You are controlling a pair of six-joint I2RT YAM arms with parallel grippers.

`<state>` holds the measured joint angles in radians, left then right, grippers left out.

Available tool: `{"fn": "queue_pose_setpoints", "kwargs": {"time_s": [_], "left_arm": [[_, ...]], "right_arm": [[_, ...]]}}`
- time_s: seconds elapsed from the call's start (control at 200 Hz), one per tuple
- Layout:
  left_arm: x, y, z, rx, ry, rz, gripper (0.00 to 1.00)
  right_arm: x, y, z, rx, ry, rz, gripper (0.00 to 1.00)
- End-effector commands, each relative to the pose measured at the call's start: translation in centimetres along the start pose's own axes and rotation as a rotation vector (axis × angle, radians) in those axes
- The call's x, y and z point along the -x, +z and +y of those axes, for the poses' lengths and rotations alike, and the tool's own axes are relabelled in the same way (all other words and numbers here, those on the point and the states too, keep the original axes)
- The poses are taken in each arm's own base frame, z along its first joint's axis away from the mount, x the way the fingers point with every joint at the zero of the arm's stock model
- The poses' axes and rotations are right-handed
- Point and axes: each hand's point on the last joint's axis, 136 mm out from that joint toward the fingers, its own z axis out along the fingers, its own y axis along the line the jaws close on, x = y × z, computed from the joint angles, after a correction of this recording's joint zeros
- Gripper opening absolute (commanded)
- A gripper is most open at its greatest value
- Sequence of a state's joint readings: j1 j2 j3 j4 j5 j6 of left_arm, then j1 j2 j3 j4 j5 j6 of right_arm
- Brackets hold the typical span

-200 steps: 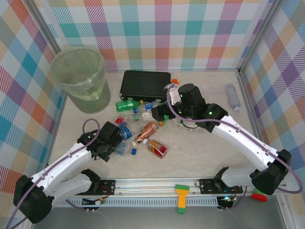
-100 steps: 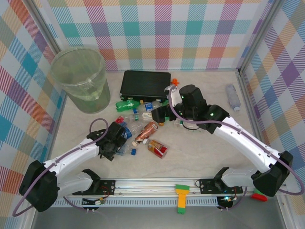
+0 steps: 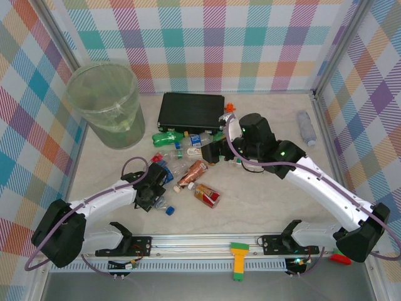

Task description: Put the plastic bottles in the bin

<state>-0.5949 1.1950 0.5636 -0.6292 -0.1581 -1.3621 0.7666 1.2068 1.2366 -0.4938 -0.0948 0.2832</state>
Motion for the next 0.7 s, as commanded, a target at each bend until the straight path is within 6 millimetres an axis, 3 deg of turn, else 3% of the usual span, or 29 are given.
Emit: {"fn": "queue_pose_setpoints", "kwargs": {"time_s": [0.0,0.21,0.39,0.695], "left_arm": [[0.5,-0.8,1.3,0.043,0.032,-0.034,0.50],[2.4,-5.1,1.8,-0.002,0.028,-0.109,0.50],[4.9,-10.9,0.9,-0.126,0.024,-0.214,0.50],[8.8,-21.6,-3.8,-0.351,0.112,-0.386,0.50]], "right_arm": [[0.5,-0.5,0.7,0.025,-0.011,-0.031,0.99],[0.7,-0.2,0.8,0.035,-0.019,-0.035,0.99],[1.1,0.3,1.2,0.059,-0.017,-0.037,0.99],[1.9,0.7,2.1,0.099,-0.022,-0.044,0.99]]}}
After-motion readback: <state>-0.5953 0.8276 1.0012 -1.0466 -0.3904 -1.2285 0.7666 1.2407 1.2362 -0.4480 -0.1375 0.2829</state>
